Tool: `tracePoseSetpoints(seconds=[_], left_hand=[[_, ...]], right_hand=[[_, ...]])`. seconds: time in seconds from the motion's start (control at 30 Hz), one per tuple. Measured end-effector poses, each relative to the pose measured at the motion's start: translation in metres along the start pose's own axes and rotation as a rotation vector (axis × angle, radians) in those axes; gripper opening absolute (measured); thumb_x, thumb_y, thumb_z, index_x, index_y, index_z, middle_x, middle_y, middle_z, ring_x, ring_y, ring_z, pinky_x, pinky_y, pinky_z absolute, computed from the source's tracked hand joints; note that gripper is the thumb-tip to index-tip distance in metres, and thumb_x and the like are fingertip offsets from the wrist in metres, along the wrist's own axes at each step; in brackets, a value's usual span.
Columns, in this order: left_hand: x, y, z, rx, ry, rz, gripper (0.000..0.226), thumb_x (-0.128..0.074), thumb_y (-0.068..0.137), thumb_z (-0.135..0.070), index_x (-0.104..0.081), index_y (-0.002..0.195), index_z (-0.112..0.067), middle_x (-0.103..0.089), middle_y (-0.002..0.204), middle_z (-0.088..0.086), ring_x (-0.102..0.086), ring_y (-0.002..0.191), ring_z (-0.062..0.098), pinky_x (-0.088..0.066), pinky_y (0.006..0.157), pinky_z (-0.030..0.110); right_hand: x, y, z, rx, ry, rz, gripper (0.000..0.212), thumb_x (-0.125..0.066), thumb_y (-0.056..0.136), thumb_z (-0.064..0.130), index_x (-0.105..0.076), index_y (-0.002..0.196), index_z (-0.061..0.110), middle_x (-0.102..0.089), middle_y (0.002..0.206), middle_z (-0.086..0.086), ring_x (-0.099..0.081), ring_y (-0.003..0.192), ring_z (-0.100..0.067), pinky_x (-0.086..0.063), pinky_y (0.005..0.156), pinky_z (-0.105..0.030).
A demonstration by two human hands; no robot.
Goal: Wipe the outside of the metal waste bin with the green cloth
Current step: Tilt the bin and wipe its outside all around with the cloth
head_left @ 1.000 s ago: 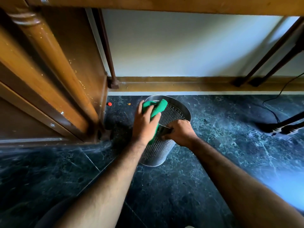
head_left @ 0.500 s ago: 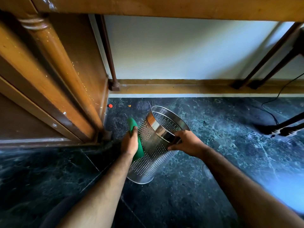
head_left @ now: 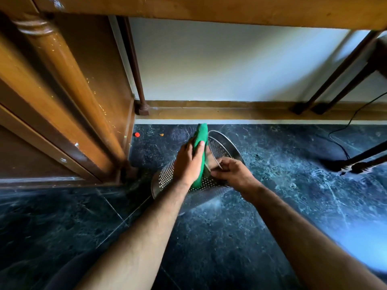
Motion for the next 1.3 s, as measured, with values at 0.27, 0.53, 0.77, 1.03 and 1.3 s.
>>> tracePoseSetpoints(seconds=[0.27,0.53,0.77,1.03,1.3], left_hand=[[0.033,-0.015,0.128,0.385,0.112,-0.020,0.058,-0.037,0.101,-0.051,-0.063,0.120,-0.003,-0.067,0.119,0.027,-0.064,0.109,0.042,-0.051,0.093,0.043],[0.012,-0.007,0.023,0.137,0.044,-0.049,0.042,-0.046,0.100,-0.046,-0.070,0.104,-0.012,-0.069,0.084,0.005,-0.068,0.074,0.025,-0.041,0.047,0.012],[-0.027,-0.021,-0.028,-0.180,0.150,0.037,0.057,-0.043,0.095,-0.057,-0.058,0.131,-0.016,-0.065,0.121,0.012,-0.065,0.103,0.028,-0.054,0.087,0.040],[0.013,-0.051,0.084,-0.014,0.369,-0.138,0.051,-0.059,0.094,-0.041,-0.062,0.130,-0.005,-0.067,0.119,0.024,-0.062,0.110,0.042,-0.049,0.095,0.048],[0.003,-0.017,0.055,0.159,0.241,-0.107,0.054,-0.047,0.094,-0.056,-0.062,0.124,-0.014,-0.067,0.109,0.019,-0.066,0.091,0.034,-0.057,0.073,0.042]], right_hand=[[0.001,0.000,-0.003,0.006,-0.214,0.093,0.029,-0.071,0.081,-0.010,-0.069,0.108,0.002,-0.076,0.110,-0.019,-0.071,0.098,-0.020,-0.058,0.087,-0.028],[0.007,0.022,0.016,-0.003,-0.110,-0.120,0.012,-0.073,0.085,0.004,-0.073,0.090,0.015,-0.076,0.079,-0.002,-0.066,0.067,-0.016,-0.055,0.064,-0.030],[0.043,-0.003,-0.015,-0.187,-0.123,-0.004,0.031,-0.066,0.083,-0.011,-0.060,0.112,-0.002,-0.074,0.092,-0.013,-0.068,0.075,-0.018,-0.055,0.065,-0.028],[0.055,0.010,-0.033,-0.220,0.056,-0.316,0.025,-0.074,0.087,0.033,-0.072,0.105,0.016,-0.076,0.099,-0.014,-0.072,0.077,-0.030,-0.062,0.069,-0.049],[0.036,0.010,-0.045,-0.150,0.084,-0.123,0.010,-0.073,0.087,0.011,-0.075,0.096,0.013,-0.081,0.091,-0.007,-0.076,0.075,-0.017,-0.058,0.056,-0.024]])
Point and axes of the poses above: each hand's wrist, its own y-axis towards the middle knuckle, its own x-axis out of the back of the hand, z = x × y, the point moved 10 cm from there along y, towards the middle knuckle
